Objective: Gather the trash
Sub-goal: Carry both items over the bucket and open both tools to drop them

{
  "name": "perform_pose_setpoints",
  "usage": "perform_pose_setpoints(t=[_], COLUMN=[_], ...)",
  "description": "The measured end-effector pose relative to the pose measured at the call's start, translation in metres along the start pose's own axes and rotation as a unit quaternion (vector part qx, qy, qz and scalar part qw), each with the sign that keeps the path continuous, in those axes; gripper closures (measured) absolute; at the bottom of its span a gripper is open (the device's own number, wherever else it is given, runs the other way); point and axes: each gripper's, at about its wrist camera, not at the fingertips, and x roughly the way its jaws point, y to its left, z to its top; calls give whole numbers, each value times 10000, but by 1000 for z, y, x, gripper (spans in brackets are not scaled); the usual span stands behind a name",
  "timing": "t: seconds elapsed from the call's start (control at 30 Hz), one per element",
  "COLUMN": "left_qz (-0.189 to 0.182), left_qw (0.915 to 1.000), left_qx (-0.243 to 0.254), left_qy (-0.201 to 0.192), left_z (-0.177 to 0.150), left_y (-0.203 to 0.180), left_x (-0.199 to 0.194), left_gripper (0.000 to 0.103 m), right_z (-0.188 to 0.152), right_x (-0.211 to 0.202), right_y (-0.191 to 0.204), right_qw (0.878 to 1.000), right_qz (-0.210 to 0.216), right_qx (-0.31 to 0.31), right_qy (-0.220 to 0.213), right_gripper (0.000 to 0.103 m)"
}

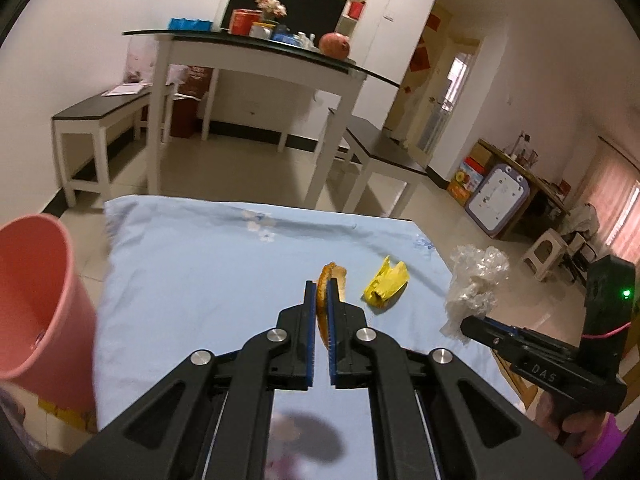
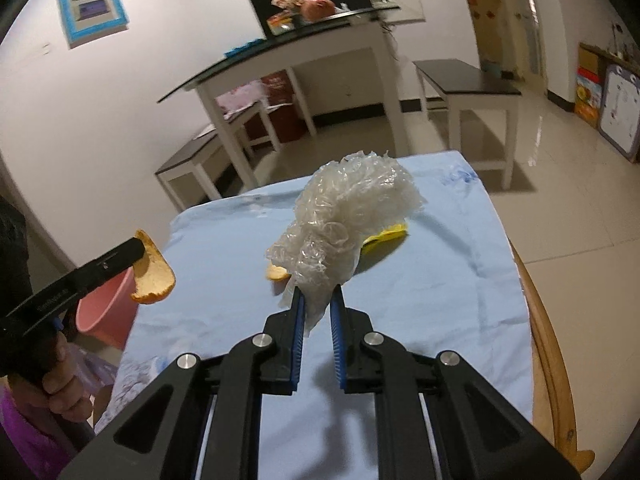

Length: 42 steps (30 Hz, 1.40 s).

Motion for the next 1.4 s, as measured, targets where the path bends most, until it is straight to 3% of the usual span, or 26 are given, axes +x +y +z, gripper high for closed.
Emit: perform_pose_setpoints(t=[0.17, 0.43, 0.6, 0.9, 1.17, 1.4], left_qz=[221, 710, 1241, 2187, 2397, 2424], left_qw=[9992, 9945, 9858, 9625, 9548, 9537], left_qx=[-340, -646, -894, -1271, -1535, -1576], left_qy=[-1, -423, -699, -982, -852, -828], left_z=[-13, -17, -11, -6, -13, -15], left_y=[16, 51, 88, 163, 211, 227], left_x=[-20, -64, -90, -140, -147, -145], left_gripper=[99, 99, 99, 99, 99, 99], right_z=[-6, -4, 6, 15, 10, 6], right_x=[-6, 9, 24, 71, 123, 151], right_y=[38, 105, 157, 268, 343, 347], right_qw=[9988, 9910, 9814, 9607, 9498, 9472], right_qz=[236, 877, 1243, 1780, 1898, 1902], right_qx=[-421, -970, -1428, -2080, -2386, -2433], right_qy=[103, 292, 318, 456, 700, 863], right_gripper=[91, 91, 91, 91, 90, 82])
